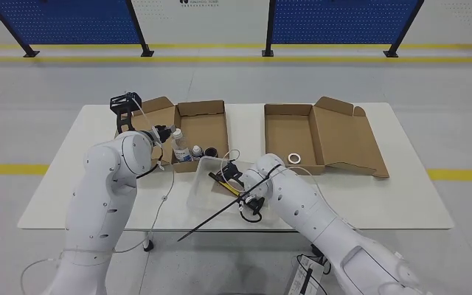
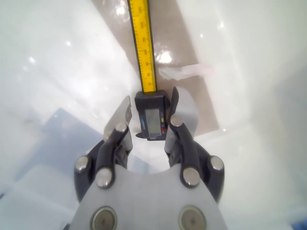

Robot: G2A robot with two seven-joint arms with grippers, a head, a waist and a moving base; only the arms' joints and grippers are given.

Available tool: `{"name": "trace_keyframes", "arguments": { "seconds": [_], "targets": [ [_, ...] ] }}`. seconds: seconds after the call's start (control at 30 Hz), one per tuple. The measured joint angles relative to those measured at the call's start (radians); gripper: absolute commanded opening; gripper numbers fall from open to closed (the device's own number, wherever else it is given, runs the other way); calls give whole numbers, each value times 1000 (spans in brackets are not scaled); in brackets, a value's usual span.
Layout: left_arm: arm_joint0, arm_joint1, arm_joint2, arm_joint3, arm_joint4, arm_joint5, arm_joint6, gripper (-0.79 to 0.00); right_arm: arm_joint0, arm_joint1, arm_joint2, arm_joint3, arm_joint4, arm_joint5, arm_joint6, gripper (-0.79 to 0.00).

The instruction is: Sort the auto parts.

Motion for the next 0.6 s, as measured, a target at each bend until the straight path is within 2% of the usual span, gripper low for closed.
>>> {"name": "trace_keyframes", "arguments": {
  "seconds": [0.1, 0.17, 0.2, 0.23, 0.6],
  "targets": [
    [0, 0, 0, 0, 0, 0, 0, 0, 1, -2, 1, 6, 7, -3, -2, -523],
    [0, 0, 0, 0, 0, 0, 0, 0, 2, -2, 3, 9, 11, -6, -4, -622],
    [0, 0, 0, 0, 0, 0, 0, 0, 2, -3, 4, 10, 13, -7, -5, -745],
    [0, 0, 0, 0, 0, 0, 0, 0, 3, -3, 5, 13, 15, -9, -5, -785],
    [0, 0, 0, 0, 0, 0, 0, 0, 2, 1, 25, -22, 24, -11, 0, -785]
  ]
}}
